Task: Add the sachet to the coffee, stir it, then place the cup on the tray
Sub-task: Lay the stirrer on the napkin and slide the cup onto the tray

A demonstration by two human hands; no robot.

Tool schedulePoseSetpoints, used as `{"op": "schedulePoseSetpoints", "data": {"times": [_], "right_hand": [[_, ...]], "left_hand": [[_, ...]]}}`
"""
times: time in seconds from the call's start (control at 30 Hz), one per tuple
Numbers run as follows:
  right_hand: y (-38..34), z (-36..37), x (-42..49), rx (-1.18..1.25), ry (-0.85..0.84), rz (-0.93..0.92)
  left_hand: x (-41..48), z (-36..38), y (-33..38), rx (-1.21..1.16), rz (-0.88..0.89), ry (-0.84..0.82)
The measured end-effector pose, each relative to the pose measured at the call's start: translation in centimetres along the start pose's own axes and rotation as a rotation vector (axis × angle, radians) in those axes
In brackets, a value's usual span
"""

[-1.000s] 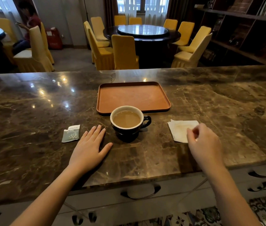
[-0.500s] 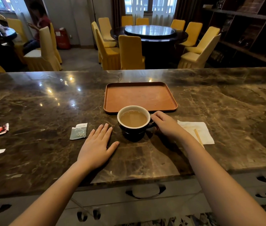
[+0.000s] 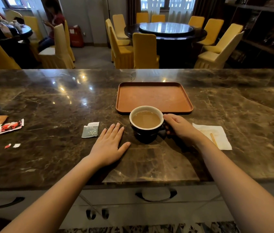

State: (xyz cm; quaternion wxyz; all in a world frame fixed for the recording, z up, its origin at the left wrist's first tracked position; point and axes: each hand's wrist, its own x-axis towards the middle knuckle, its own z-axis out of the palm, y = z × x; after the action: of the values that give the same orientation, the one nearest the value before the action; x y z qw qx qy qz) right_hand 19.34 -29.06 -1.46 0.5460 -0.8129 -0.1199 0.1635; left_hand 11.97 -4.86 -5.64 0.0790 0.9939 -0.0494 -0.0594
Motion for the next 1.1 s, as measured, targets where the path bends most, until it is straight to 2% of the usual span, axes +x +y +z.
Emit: {"op": "schedulePoseSetpoints", "data": {"times": [0.13,0.27,0.37,0.57,0.77,1.1], "right_hand": [[0.3,0.1,-0.2,0.01,-0.002,-0.026],[0.4,0.0,-0.4,0.12,0.023,-0.046],[0.5,-0.6,-0.1,0.239,0.028,-0.03],[0.3,-2.7,1.9,0.167,0.066,-0.117],[-0.9,-4.3,3.8,0.079,0.082,-0.125],[-2.8,-5.7,8.5,0.117,0.06,-0.175]], "left_hand": [[0.2,-0.4,0.4,-0.032,-0.035,-0.047],[1.1,-0.5,1.1,-0.08,-0.072,0.105],[2.7,-0.7,1.3,-0.113,-0.124,0.158],[5.0,-0.8,0.7,-0.105,-0.178,0.215],[5.4,-0.6,0.4,-0.079,-0.212,0.157],[5.4,-0.3,0.5,-0.04,-0.22,0.168]]}}
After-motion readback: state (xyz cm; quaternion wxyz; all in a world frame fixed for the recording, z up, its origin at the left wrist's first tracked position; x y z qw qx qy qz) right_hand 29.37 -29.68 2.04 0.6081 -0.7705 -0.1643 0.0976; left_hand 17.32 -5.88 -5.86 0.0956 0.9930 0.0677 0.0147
